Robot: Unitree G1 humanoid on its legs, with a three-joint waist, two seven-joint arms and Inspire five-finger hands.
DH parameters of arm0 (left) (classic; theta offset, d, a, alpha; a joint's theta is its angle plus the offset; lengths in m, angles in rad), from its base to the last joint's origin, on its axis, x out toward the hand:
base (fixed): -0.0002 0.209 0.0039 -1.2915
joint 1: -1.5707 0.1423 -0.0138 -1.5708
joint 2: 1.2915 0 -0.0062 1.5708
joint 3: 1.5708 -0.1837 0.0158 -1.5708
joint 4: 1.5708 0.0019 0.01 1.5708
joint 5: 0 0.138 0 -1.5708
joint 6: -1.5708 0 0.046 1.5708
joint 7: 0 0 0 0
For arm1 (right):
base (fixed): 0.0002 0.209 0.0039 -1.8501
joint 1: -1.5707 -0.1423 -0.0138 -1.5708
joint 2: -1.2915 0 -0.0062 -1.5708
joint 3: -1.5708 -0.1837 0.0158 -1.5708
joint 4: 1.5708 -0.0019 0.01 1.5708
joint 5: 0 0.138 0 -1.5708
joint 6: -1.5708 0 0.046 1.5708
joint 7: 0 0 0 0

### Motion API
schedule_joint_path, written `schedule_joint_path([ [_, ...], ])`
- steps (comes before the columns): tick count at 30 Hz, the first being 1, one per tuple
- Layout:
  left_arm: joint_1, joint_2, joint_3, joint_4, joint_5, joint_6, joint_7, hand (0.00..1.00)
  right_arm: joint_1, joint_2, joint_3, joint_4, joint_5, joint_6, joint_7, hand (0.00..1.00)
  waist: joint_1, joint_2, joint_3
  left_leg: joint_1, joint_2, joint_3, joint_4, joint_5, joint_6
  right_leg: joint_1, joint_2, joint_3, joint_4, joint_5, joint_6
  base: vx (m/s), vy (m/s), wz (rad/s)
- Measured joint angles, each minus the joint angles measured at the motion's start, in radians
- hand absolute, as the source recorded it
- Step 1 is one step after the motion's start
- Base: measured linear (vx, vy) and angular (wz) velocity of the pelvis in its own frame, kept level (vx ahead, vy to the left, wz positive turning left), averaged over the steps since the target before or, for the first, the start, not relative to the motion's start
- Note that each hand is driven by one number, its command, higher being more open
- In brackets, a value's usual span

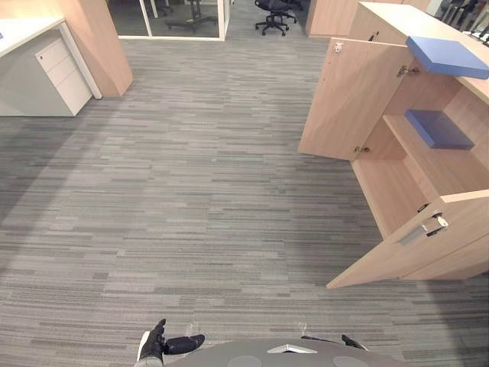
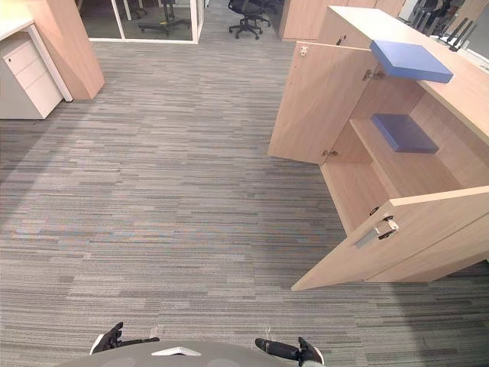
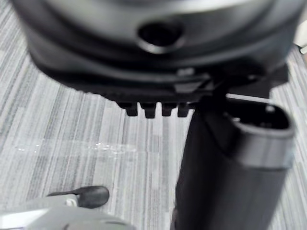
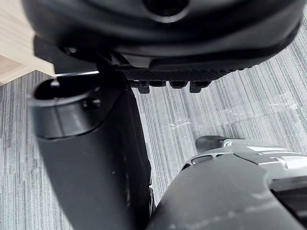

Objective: Walk over to the cabinet, pick up the folder, carry it to the office cabinet, place the folder inside the office cabinet, then close the office cabinet door

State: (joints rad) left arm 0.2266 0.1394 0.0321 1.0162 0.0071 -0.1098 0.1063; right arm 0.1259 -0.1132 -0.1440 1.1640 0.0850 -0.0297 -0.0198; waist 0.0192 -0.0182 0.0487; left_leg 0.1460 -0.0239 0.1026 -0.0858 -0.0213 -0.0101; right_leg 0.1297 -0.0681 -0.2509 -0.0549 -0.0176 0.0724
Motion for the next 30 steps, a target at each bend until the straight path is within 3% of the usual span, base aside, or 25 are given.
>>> schedule_joint_path([
  [8, -0.002, 0.018, -0.039, -0.006, 0.043, -0.001, 0.017, 1.00, -0.007, 0.003, 0.018, 0.001, -0.002, 0.000, -0.009, 1.00, -0.012, -0.010, 0.006, -0.002, -0.001, -0.015, -0.002, 0.000, 0.000, 0.013, 0.002, -0.018, -0.017, 0.001, -0.001, -0.01, -0.017, 0.06],
  [16, -0.027, 0.056, -0.160, -0.037, 0.171, -0.019, 0.014, 1.00, -0.026, 0.004, 0.029, 0.002, -0.042, 0.001, -0.011, 1.00, -0.023, -0.015, 0.018, -0.005, 0.000, -0.013, -0.002, -0.001, -0.002, 0.010, 0.002, -0.017, -0.021, 0.003, 0.000, -0.02, -0.009, -0.01],
  [28, -0.023, 0.068, -0.174, -0.084, 0.229, -0.019, 0.022, 1.00, -0.063, 0.004, 0.036, 0.021, -0.079, 0.003, -0.011, 1.00, -0.023, -0.021, 0.029, -0.013, 0.002, -0.009, 0.003, -0.002, -0.005, 0.007, 0.003, -0.015, -0.022, 0.005, 0.001, -0.01, -0.003, 0.00],
  [30, -0.024, 0.060, -0.131, -0.089, 0.229, -0.019, 0.021, 1.00, -0.067, 0.010, 0.036, 0.032, -0.079, 0.003, -0.012, 1.00, -0.023, -0.035, 0.038, -0.043, 0.006, -0.002, 0.074, -0.040, -0.023, 0.011, 0.002, -0.013, -0.022, 0.006, 0.001, -0.02, -0.024, -0.06],
])
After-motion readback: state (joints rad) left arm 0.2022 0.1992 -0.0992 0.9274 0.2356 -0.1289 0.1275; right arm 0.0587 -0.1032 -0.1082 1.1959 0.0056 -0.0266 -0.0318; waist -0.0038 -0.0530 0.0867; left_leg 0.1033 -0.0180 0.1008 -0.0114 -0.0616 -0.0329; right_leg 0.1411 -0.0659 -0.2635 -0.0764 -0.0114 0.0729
